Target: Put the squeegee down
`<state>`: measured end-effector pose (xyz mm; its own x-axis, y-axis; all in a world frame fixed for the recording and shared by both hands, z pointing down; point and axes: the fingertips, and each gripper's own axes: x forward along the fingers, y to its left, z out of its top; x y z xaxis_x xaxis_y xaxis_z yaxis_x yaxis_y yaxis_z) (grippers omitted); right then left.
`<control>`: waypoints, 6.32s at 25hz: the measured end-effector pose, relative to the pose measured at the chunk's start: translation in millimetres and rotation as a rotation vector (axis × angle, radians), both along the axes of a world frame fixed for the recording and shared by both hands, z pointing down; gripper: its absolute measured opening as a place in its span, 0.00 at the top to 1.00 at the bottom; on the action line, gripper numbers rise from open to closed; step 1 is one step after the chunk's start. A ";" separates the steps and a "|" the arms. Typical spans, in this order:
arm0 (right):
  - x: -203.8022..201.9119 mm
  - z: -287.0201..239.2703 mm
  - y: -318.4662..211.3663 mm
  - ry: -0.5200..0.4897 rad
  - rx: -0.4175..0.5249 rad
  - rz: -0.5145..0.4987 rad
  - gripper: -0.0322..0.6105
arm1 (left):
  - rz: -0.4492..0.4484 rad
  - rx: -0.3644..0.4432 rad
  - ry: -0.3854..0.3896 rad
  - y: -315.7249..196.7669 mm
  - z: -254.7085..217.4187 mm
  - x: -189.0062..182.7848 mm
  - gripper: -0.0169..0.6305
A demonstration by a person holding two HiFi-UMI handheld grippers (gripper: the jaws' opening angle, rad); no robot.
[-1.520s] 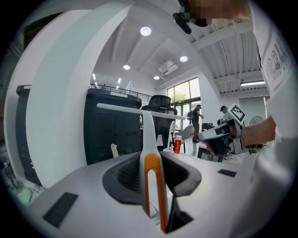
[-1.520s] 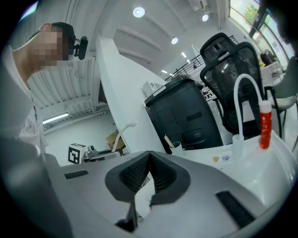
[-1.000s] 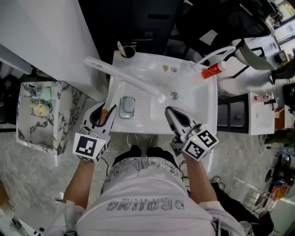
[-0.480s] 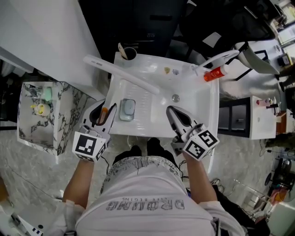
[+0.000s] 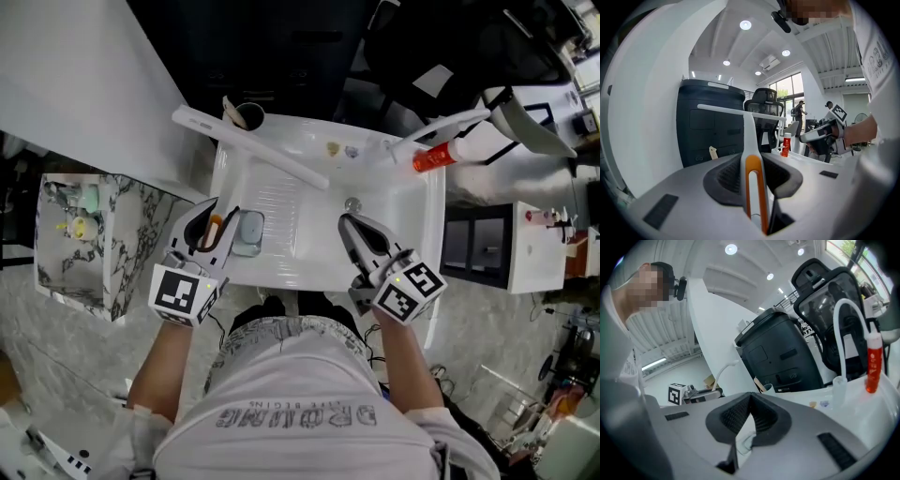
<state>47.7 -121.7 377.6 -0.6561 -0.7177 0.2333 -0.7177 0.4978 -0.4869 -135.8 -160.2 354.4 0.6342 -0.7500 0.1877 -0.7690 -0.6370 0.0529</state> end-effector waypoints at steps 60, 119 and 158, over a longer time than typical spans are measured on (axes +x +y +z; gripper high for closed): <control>74.3 139.0 -69.6 -0.020 -0.288 -0.034 0.94 | 0.015 -0.270 -0.087 -147.8 207.4 132.0 0.79; 73.4 159.5 -68.4 -0.039 -0.332 -0.055 0.94 | -0.010 -0.405 -0.181 -145.4 275.0 132.5 0.72; 3.5 85.9 -8.1 0.004 -0.177 -0.067 0.94 | -0.019 -0.248 -0.069 -44.2 145.5 76.4 0.70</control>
<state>51.2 -129.8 463.5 -0.6997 -0.6200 0.3550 -0.6882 0.4515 -0.5679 -59.4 -204.3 499.9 0.6000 -0.6869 0.4101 -0.7877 -0.5969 0.1527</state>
